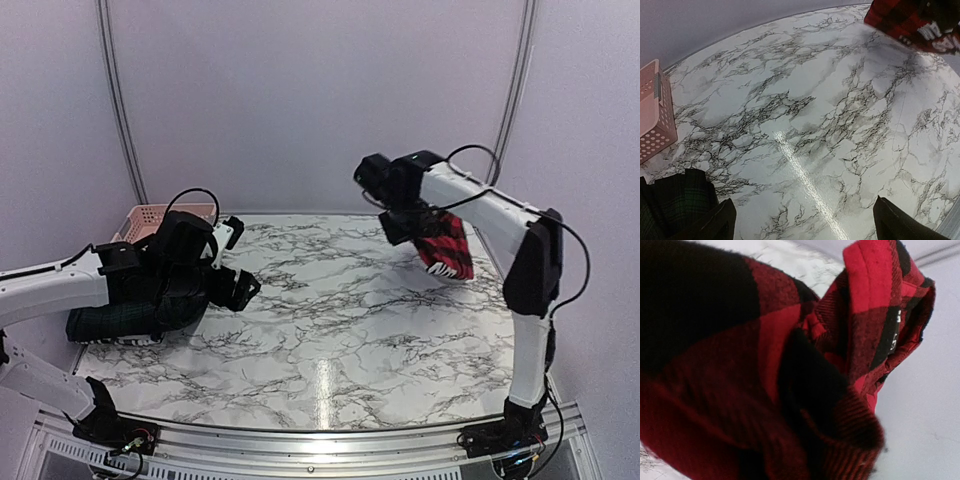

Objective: Fold and stack the mixed laundry pile
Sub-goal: Turn over the square-folded T-shirt at the center of the board.

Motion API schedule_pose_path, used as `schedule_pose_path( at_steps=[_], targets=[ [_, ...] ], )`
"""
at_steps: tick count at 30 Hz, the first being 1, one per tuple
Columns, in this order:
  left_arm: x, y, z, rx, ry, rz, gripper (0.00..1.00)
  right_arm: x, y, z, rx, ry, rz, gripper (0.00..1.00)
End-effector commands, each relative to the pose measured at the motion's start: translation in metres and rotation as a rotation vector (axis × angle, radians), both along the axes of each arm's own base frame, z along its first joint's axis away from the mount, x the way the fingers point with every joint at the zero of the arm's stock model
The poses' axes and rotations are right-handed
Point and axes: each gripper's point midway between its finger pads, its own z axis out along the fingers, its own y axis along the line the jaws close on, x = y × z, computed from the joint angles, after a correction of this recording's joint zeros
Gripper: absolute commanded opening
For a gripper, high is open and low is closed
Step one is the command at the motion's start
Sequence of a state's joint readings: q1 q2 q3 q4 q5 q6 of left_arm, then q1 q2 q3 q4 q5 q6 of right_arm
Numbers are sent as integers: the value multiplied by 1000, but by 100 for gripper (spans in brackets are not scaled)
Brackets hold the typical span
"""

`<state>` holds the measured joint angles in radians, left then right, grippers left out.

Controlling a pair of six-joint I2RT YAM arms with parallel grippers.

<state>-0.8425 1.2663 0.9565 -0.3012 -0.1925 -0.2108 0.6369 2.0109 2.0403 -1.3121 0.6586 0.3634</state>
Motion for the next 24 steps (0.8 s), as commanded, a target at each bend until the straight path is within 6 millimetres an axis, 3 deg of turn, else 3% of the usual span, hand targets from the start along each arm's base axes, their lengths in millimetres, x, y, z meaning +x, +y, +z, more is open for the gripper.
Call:
schedule_pose_path(
  at_steps=[1,3,6,9,12,15,17,19,21,23,24],
  targets=[
    [-2,19,8,-15,-6,44,99,-32,74,-108,-100,246,126,0],
    [-3,24,9,-23,-6,52,99,-50,113,-150,-118,323,201,0],
    [-4,31,10,-34,1,68,99,-80,173,-193,-73,402,305,0],
    [-5,35,10,-52,13,83,99,-106,215,-207,44,449,356,0],
    [-5,39,11,-88,28,116,99,-121,251,-200,254,489,382,4],
    [-4,42,17,-163,35,167,99,-126,297,-158,519,465,478,24],
    [-2,48,22,-210,33,222,99,-130,329,-111,717,434,581,40],
    [-1,50,27,-247,33,250,99,-129,343,-55,868,372,676,59],
    [-2,46,32,-280,42,242,99,-124,338,-2,966,287,746,73],
    [-3,41,30,-311,68,238,99,-114,311,29,1017,221,770,77],
    [-4,36,26,-324,92,221,99,-108,295,34,1035,203,772,77]
  ],
)
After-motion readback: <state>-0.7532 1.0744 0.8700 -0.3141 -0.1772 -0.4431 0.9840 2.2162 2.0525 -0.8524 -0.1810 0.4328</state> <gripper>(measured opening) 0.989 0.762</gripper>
